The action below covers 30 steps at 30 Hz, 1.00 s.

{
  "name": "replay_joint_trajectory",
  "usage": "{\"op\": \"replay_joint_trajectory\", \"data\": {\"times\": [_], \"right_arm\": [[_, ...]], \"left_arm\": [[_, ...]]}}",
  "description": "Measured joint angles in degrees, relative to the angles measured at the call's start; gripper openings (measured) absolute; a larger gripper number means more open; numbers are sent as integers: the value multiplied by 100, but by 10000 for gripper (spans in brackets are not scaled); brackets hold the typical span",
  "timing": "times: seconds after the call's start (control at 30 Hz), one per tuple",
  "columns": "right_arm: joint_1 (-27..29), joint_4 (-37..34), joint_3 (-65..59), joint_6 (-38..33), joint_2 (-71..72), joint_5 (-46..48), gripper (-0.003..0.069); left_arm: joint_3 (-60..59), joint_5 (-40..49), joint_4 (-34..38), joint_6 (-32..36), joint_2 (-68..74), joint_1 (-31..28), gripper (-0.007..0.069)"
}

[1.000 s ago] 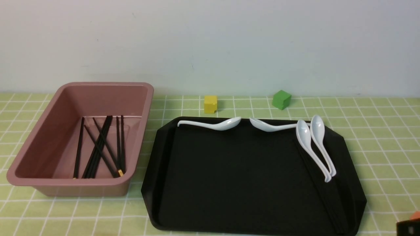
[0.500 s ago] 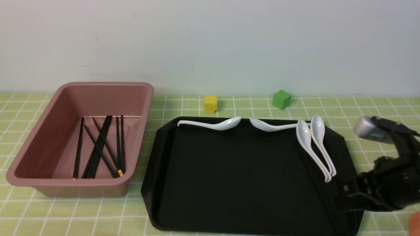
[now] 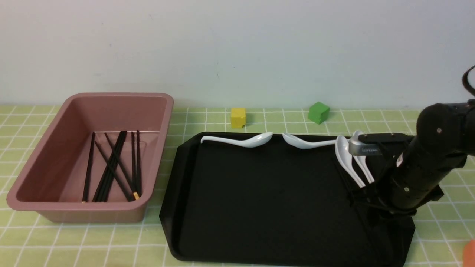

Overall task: On green tablecloth take chopsticks from black tray and put them in box.
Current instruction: 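Move the gripper over the chopsticks on the black tray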

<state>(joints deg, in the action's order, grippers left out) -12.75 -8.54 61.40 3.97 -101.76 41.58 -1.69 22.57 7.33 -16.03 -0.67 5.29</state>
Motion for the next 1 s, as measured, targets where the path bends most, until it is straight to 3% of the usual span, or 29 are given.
{"op": "replay_joint_trajectory", "data": {"times": [0.17, 0.33, 0.47, 0.6, 0.77, 1.0], "right_arm": [[0, 28, 13, 41, -386, -204, 274], [0, 74, 92, 61, -555, -192, 306], [0, 135, 131, 61, -581, -124, 234], [0, 166, 194, 56, -581, 13, 101], [-51, -98, 377, -84, -572, 395, 104], [-432, -1022, 1042, -548, -280, 1128, 104]], "left_arm": [[0, 0, 5, 0, 0, 0, 238], [0, 0, 5, 0, 0, 0, 238], [0, 0, 5, 0, 0, 0, 238], [0, 0, 5, 0, 0, 0, 238], [0, 0, 5, 0, 0, 0, 238], [0, 0, 5, 0, 0, 0, 239]]}}
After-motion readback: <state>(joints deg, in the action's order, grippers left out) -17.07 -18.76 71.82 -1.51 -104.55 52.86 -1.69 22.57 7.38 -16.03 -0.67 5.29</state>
